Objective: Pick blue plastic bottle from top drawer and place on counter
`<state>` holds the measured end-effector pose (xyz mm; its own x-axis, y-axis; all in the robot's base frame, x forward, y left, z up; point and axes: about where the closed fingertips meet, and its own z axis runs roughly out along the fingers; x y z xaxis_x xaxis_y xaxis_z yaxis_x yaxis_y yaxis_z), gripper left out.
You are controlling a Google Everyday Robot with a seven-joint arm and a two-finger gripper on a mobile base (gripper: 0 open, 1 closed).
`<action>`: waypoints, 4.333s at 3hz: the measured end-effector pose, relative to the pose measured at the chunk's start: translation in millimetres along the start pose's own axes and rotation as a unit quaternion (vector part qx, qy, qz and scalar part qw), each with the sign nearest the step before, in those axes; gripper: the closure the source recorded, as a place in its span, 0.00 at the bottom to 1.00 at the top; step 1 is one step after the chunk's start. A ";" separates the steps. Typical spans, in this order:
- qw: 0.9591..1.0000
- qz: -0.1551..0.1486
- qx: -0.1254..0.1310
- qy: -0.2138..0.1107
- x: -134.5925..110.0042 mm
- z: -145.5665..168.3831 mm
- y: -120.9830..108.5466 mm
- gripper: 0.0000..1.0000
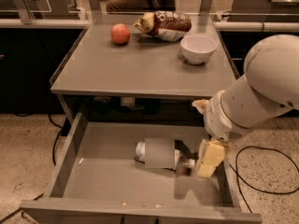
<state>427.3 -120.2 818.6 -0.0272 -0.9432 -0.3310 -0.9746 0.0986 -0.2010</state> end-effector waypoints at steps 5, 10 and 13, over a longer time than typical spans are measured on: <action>0.998 -0.005 -0.045 -0.047 -20.3 84.3 21.2 0.00; 0.993 0.002 -0.043 -0.109 -12.5 170.5 25.4 0.00; 0.994 -0.009 -0.058 -0.092 -23.2 222.6 25.7 0.00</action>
Offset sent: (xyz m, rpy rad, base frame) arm 0.0023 0.0198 -0.0390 0.1283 0.0413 0.0079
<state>452.4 -25.2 615.9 0.0207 -0.8695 -0.4935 -0.9940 0.0350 -0.1034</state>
